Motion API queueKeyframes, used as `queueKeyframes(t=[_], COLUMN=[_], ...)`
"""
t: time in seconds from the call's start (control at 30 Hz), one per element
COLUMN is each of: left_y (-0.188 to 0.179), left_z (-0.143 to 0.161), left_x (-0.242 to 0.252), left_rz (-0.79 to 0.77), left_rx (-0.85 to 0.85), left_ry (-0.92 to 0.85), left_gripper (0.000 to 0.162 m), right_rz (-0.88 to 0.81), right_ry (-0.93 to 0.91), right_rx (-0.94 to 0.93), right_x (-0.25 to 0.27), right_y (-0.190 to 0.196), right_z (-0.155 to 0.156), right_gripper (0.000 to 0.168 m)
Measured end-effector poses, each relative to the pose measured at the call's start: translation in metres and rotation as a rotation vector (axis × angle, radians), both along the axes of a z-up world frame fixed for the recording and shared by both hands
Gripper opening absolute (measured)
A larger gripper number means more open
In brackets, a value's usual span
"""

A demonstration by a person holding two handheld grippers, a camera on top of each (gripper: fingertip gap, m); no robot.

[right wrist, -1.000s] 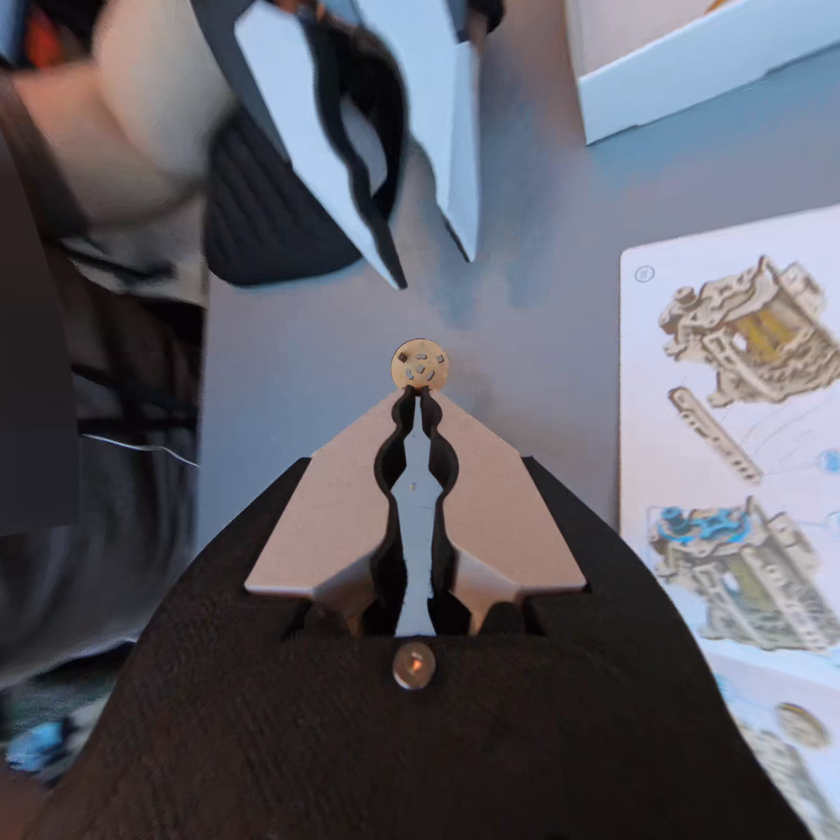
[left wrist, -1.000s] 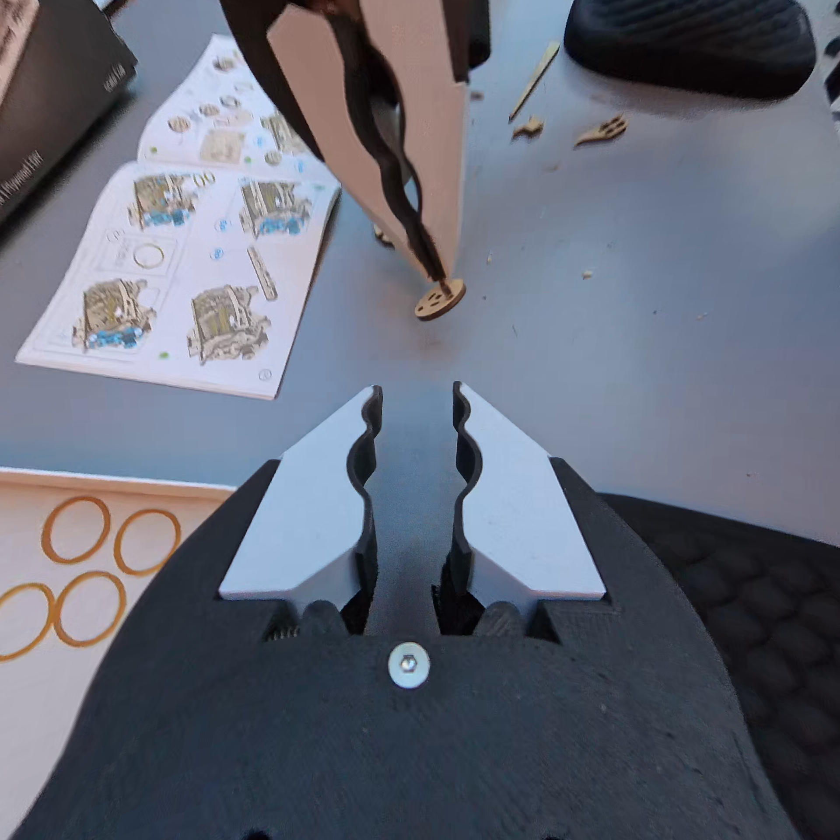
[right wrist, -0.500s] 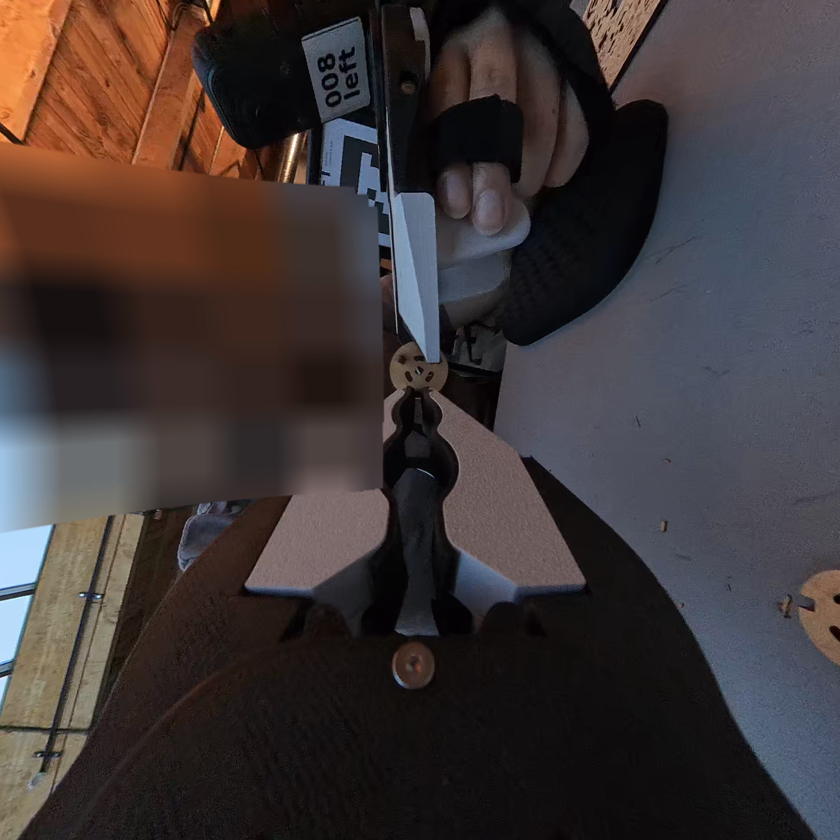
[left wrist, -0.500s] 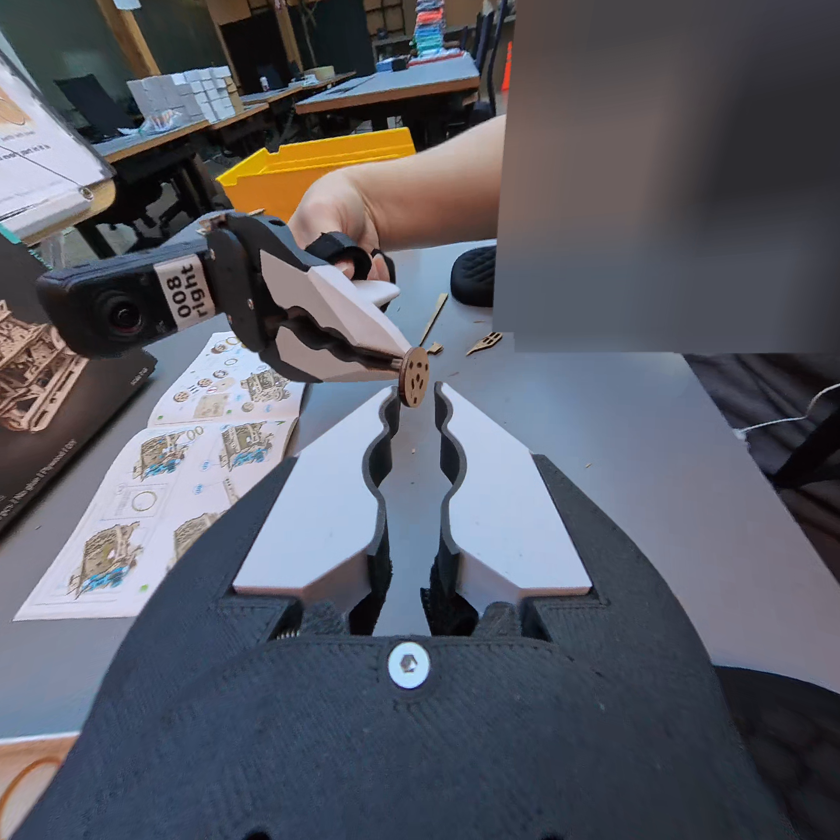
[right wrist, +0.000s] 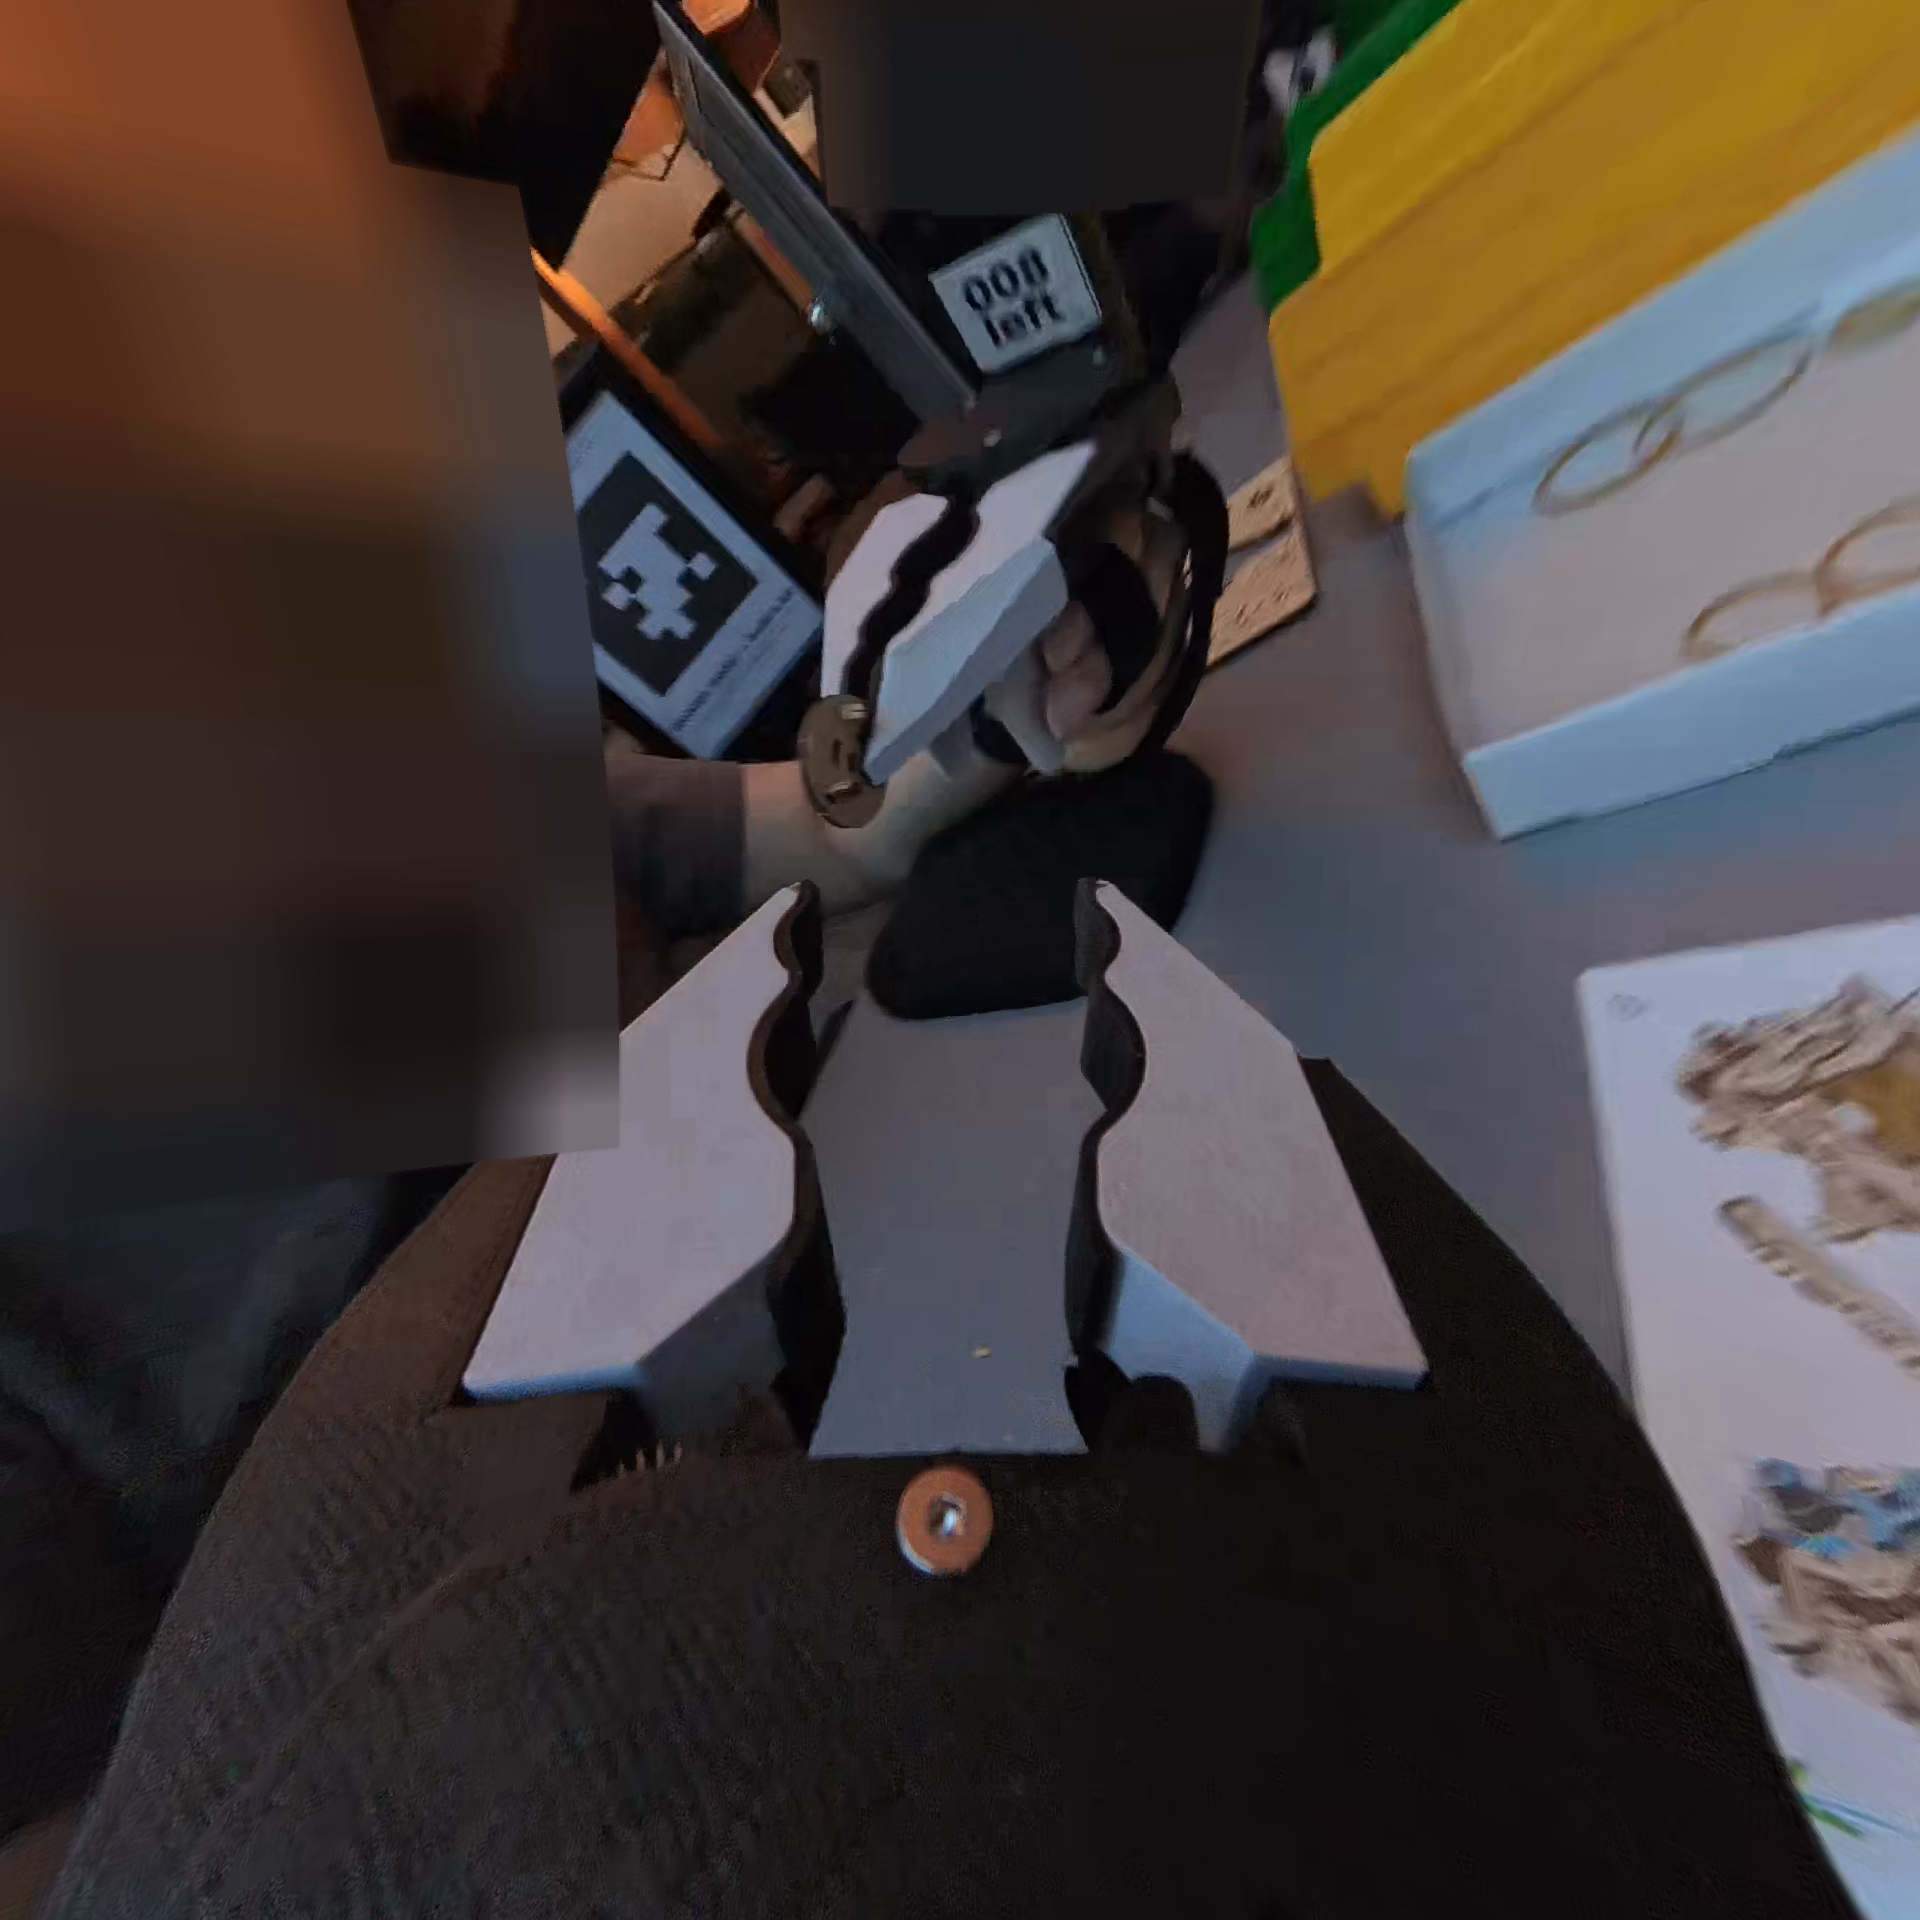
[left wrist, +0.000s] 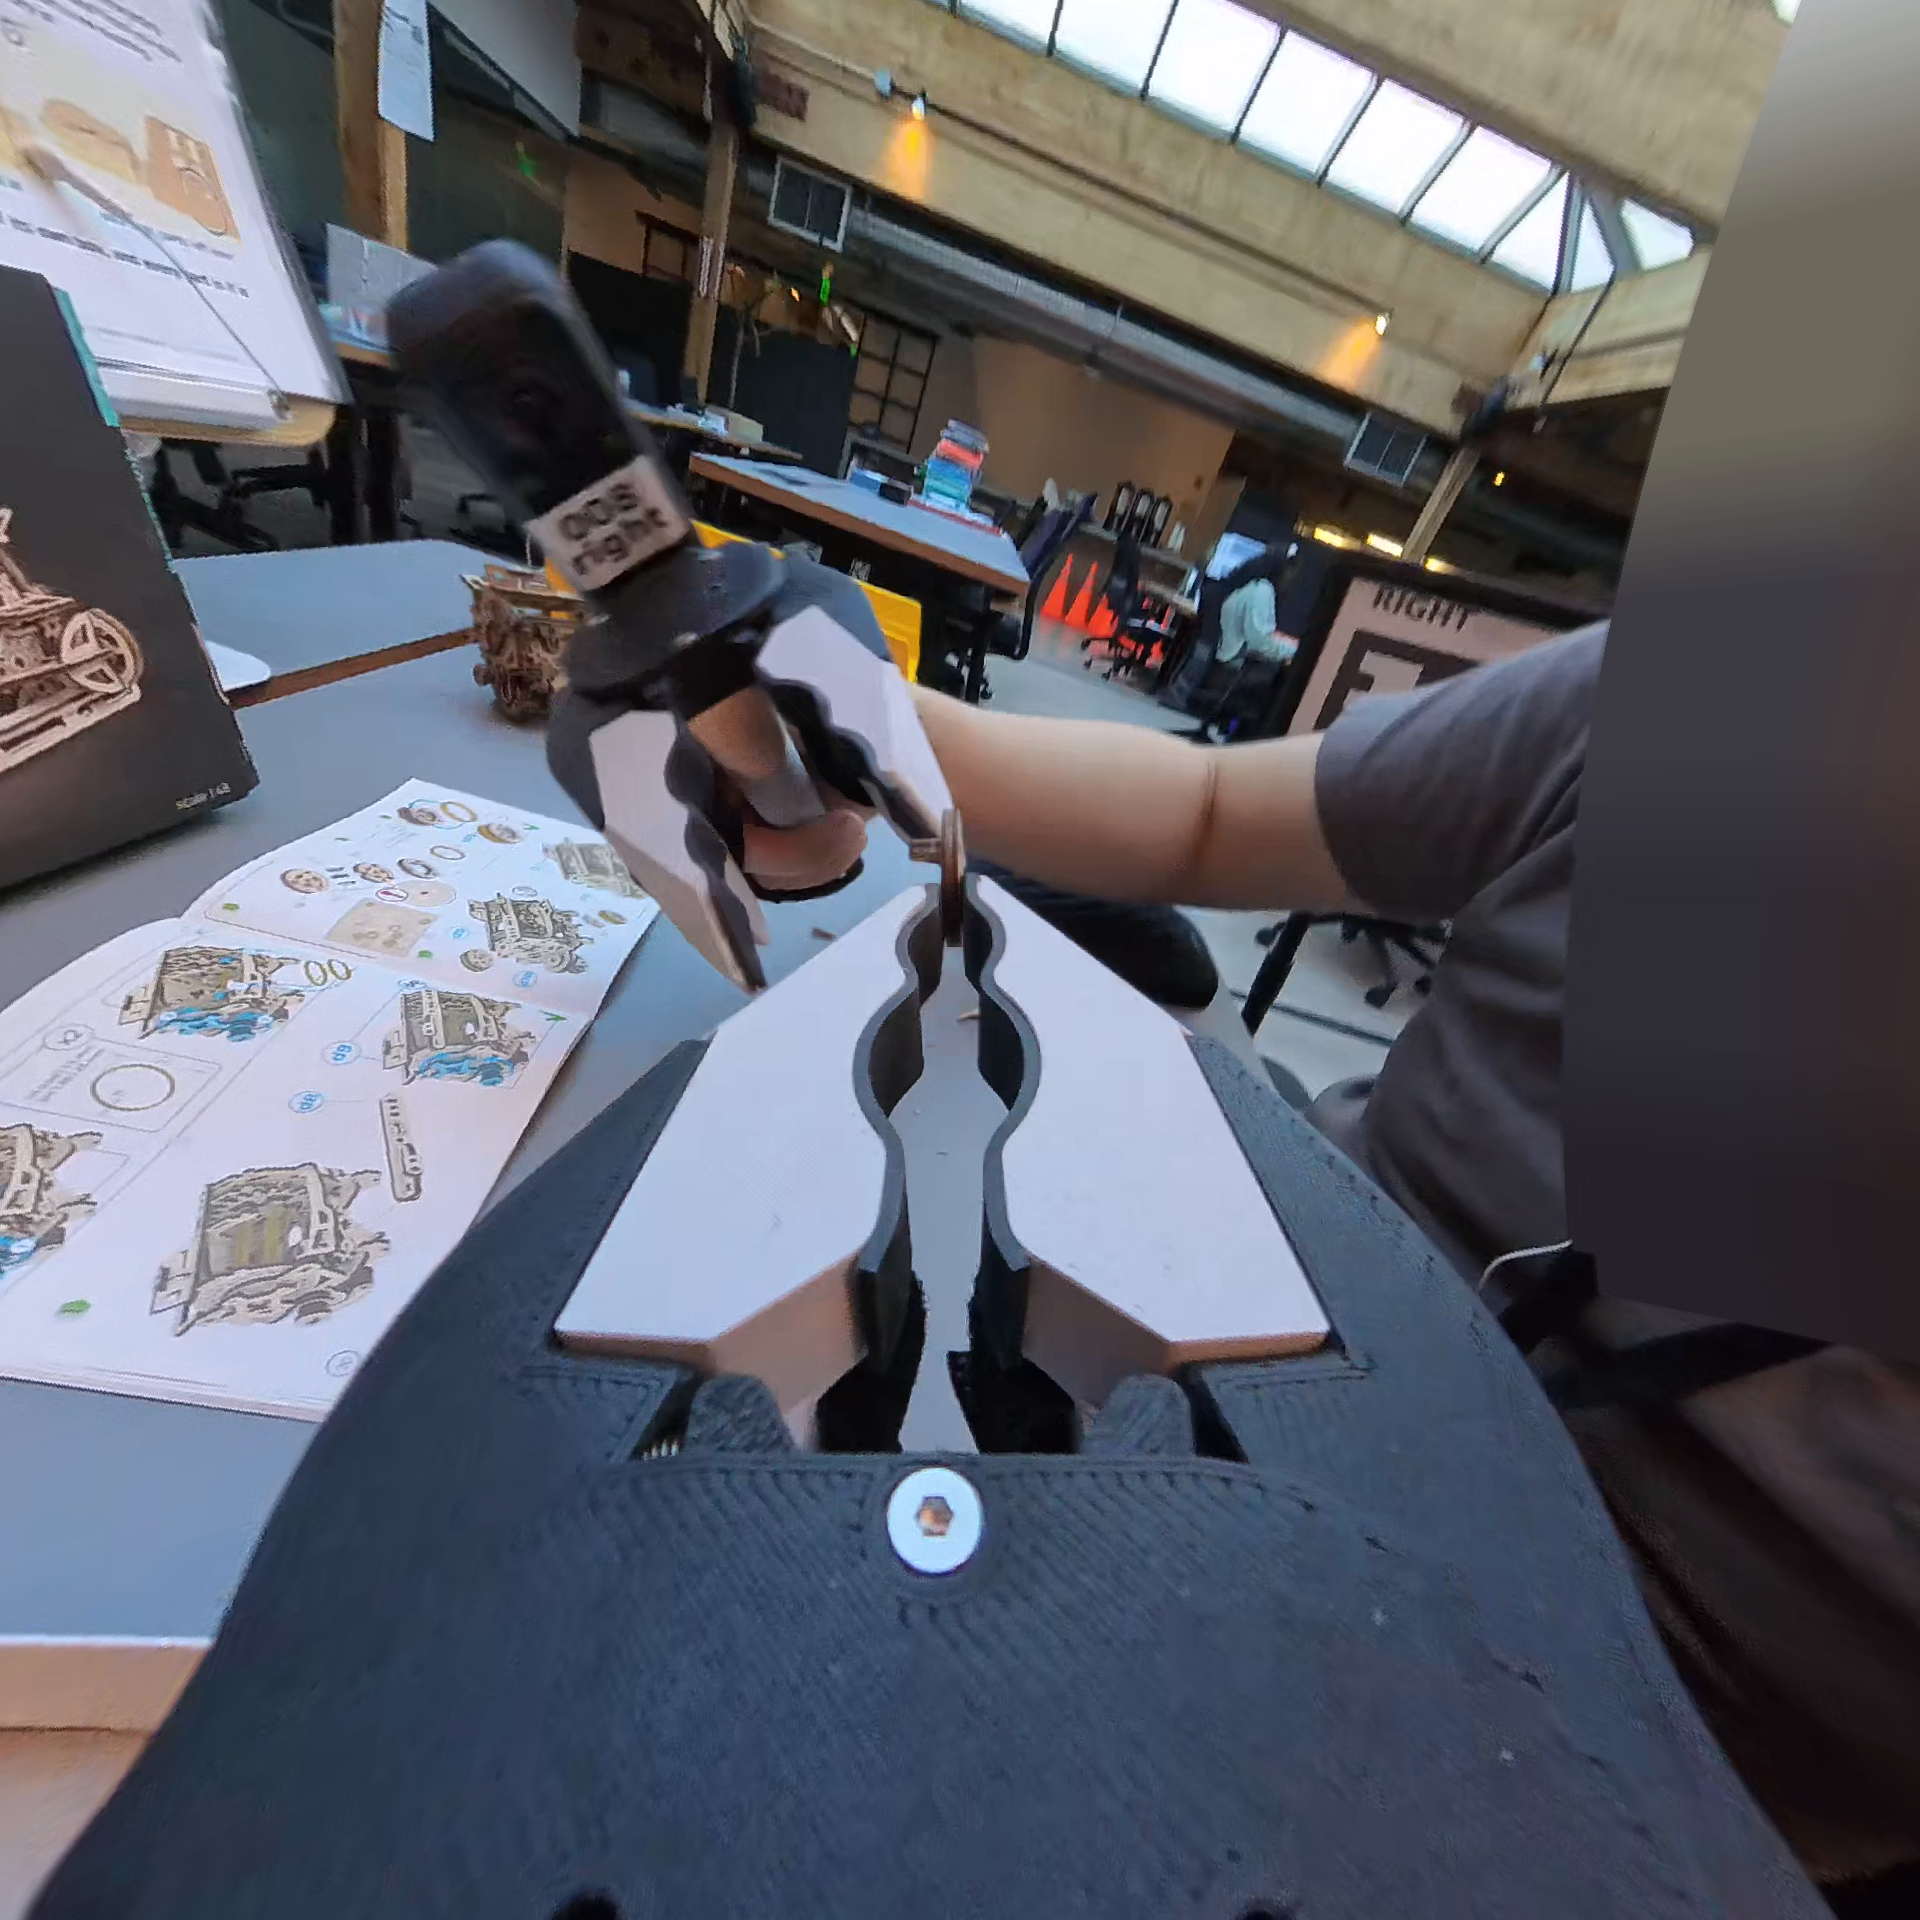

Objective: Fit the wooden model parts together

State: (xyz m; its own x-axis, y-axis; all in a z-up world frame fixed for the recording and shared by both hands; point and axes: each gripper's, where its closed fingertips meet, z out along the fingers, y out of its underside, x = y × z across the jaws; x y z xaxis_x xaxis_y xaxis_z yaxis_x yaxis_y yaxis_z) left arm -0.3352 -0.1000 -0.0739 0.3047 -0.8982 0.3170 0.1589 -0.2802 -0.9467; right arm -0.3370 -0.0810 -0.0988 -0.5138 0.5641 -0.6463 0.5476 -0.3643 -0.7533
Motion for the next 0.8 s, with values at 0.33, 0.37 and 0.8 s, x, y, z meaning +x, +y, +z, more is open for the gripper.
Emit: queueKeyframes(t=[0.33,0.37,0.8], left_y=[0.007,0.003,-0.025], left_z=[-0.002,-0.001,0.003], left_x=[0.000,0.001,0.016], left_rz=[0.079,0.082,0.126], left_rx=[0.120,0.183,0.738], left_ry=[0.045,0.065,0.267], left_gripper=[0.000,0.000,0.000], right_rz=[-0.315,-0.318,-0.320], right_ry=[0.355,0.369,0.570], right_rx=[0.565,0.572,1.022], right_x=[-0.008,-0.008,-0.001], right_y=[-0.007,-0.009,-0.046], right_z=[0.018,0.020,0.028], right_gripper=[0.044,0.041,0.018])
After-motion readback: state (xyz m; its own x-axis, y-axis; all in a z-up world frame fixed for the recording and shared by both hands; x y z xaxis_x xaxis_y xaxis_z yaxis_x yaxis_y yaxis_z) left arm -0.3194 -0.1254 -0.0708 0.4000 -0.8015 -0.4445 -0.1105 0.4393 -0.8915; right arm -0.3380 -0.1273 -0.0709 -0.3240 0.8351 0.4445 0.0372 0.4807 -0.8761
